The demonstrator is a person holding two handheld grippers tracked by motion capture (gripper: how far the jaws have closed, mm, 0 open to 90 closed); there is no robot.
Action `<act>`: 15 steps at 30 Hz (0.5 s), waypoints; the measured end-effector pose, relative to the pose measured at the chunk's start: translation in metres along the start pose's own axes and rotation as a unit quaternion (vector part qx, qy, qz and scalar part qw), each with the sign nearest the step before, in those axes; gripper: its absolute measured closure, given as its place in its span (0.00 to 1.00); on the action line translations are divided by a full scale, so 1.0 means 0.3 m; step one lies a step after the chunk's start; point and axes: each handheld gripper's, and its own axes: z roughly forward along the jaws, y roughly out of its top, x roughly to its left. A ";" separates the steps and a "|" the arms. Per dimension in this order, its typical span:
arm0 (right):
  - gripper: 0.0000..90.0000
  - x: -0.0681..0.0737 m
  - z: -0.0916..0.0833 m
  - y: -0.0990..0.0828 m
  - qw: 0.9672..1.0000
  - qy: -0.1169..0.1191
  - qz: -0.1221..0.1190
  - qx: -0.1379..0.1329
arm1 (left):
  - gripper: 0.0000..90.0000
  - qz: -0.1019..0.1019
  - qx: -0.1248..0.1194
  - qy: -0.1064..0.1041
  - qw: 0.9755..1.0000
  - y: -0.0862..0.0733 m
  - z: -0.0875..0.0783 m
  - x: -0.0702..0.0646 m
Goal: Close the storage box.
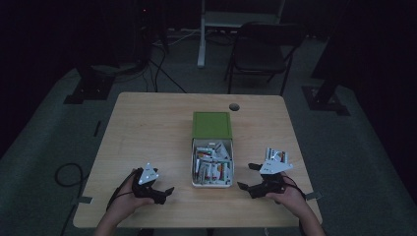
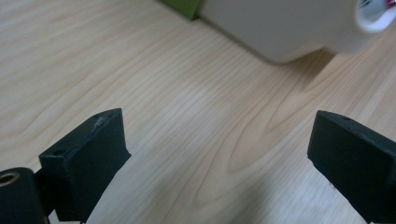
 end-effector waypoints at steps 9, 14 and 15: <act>0.15 0.007 -0.022 0.022 1.000 0.001 -0.012 -0.023 | 0.05 0.031 -0.013 -0.020 0.999 0.058 0.050 -0.042; 0.15 0.017 -0.029 0.036 0.999 0.007 -0.010 -0.035 | 0.05 0.032 -0.029 -0.026 0.999 0.086 0.058 -0.048; 0.14 0.019 -0.029 0.043 0.999 0.011 -0.007 -0.038 | 0.05 0.033 -0.030 -0.026 0.999 0.091 0.059 -0.049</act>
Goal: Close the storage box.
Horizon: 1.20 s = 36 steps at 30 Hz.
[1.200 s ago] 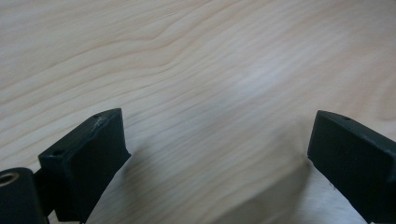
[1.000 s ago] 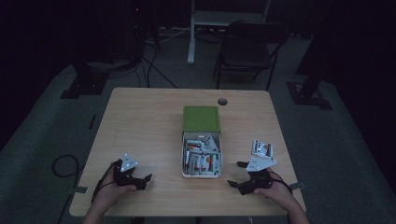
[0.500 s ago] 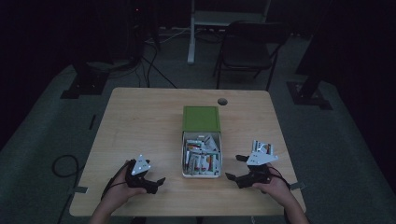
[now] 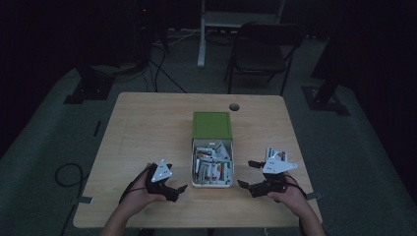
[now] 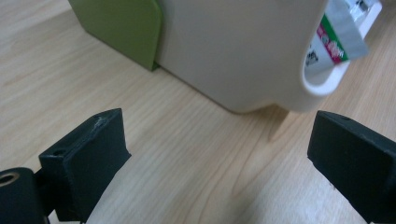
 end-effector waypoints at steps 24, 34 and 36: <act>0.15 -0.022 0.082 0.010 1.000 0.005 0.002 -0.009 | 0.05 0.006 -0.051 0.007 0.999 0.074 0.037 0.005; 0.14 -0.039 0.088 -0.004 1.000 0.001 0.013 -0.003 | 0.05 0.007 -0.048 0.006 0.999 0.079 0.054 0.010; 0.14 -0.040 0.090 -0.001 1.000 -0.002 0.011 -0.003 | 0.05 0.005 -0.049 0.008 0.999 0.079 0.054 0.013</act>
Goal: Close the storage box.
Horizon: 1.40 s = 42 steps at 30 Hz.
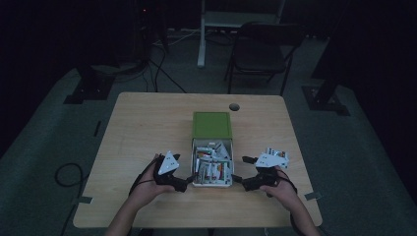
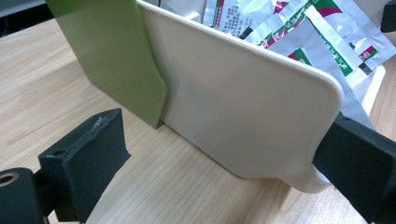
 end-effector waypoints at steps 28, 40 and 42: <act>0.14 -0.032 0.023 0.017 1.000 -0.015 0.009 0.004 | 0.05 -0.007 0.006 0.007 1.000 0.016 0.025 0.035; 0.14 -0.044 0.034 0.022 1.000 -0.020 0.020 0.006 | 0.05 -0.014 0.006 0.006 1.000 0.018 0.036 0.055; 0.14 -0.045 0.036 0.024 1.000 -0.022 0.021 0.006 | 0.05 -0.012 0.007 0.007 1.000 0.020 0.038 0.058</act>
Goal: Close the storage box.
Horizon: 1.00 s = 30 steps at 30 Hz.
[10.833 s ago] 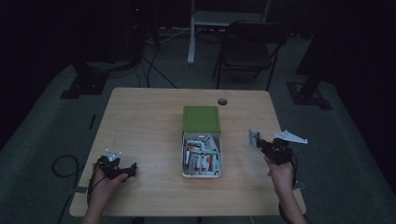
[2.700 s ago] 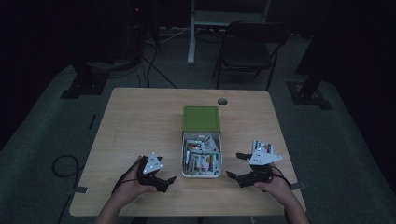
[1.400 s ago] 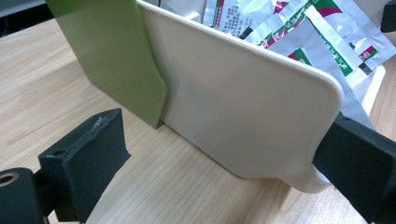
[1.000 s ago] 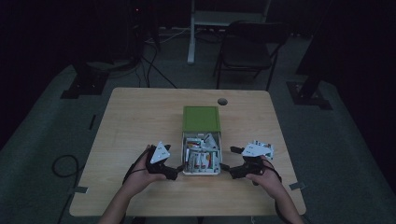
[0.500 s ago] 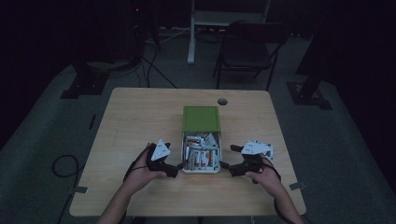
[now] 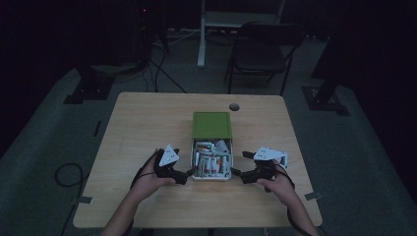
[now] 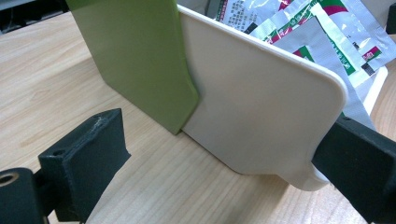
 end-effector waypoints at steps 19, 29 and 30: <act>0.14 -0.009 0.015 0.014 1.000 -0.015 0.001 0.004 | 0.05 -0.012 0.006 0.010 1.000 0.008 0.014 0.021; 0.13 -0.017 0.023 0.019 1.000 -0.017 0.008 0.006 | 0.05 -0.010 0.008 0.013 1.000 0.016 0.022 0.031; 0.13 -0.017 0.024 0.019 1.000 -0.018 0.008 0.006 | 0.05 -0.010 0.008 0.013 1.000 0.017 0.023 0.032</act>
